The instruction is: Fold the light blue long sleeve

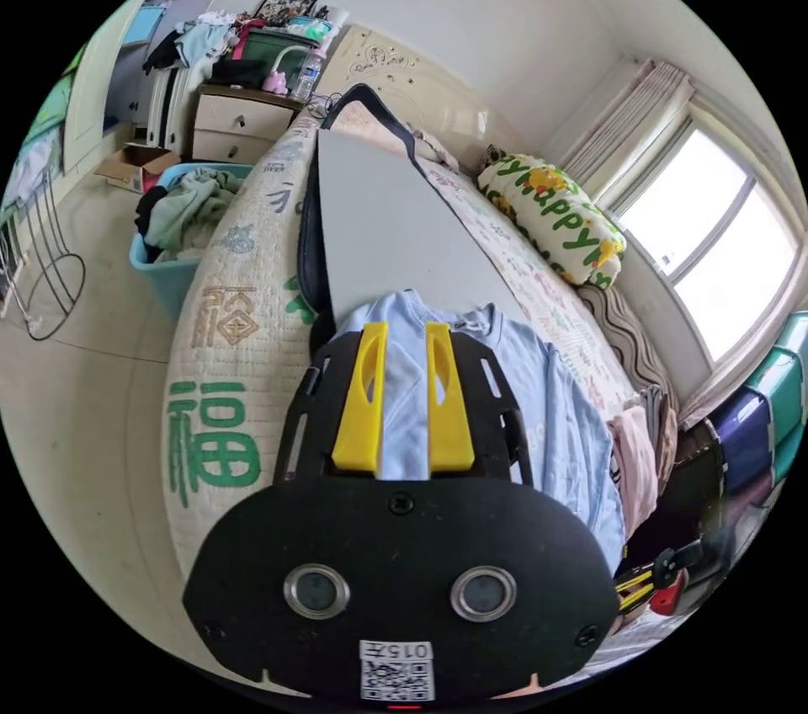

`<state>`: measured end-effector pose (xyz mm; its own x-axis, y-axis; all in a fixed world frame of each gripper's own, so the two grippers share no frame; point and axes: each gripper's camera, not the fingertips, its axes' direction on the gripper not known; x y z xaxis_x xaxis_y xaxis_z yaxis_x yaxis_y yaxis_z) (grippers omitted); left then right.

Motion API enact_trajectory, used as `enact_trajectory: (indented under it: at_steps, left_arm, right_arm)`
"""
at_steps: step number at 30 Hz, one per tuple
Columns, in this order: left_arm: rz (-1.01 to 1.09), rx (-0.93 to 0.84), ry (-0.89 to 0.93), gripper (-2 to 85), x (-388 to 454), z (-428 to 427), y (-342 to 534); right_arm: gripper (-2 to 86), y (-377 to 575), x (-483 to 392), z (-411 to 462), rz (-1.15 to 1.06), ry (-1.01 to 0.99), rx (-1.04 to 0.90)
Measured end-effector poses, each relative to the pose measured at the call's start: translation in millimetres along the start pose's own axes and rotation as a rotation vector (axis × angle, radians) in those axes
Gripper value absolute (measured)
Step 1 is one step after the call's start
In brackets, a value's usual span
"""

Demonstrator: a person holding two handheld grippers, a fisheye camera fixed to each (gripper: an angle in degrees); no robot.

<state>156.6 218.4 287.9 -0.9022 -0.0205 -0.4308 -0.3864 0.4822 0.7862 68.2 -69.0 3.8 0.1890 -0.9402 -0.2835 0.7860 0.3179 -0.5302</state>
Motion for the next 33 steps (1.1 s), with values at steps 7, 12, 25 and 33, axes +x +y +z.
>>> enact_trajectory:
  at_steps: [7, 12, 25, 33]
  left_arm:
    - [0.143, -0.087, 0.055, 10.0, -9, -41, 36]
    - [0.142, -0.048, 0.144, 10.8, -27, -111, 108]
    - [-0.2, -0.003, 0.159, 9.8, -103, -124, 158]
    - [-0.253, -0.008, 0.076, 3.3, -111, -131, 163]
  right_arm:
    - [5.2, -3, -19, 6, -0.07, 0.016, -0.034]
    - [2.9, 0, -26, 8, -0.107, 0.011, -0.037]
    - [5.2, 14, -93, -17, -0.158, 0.192, 0.082]
    - [2.9, -27, -156, 54, -0.422, 0.178, -0.205]
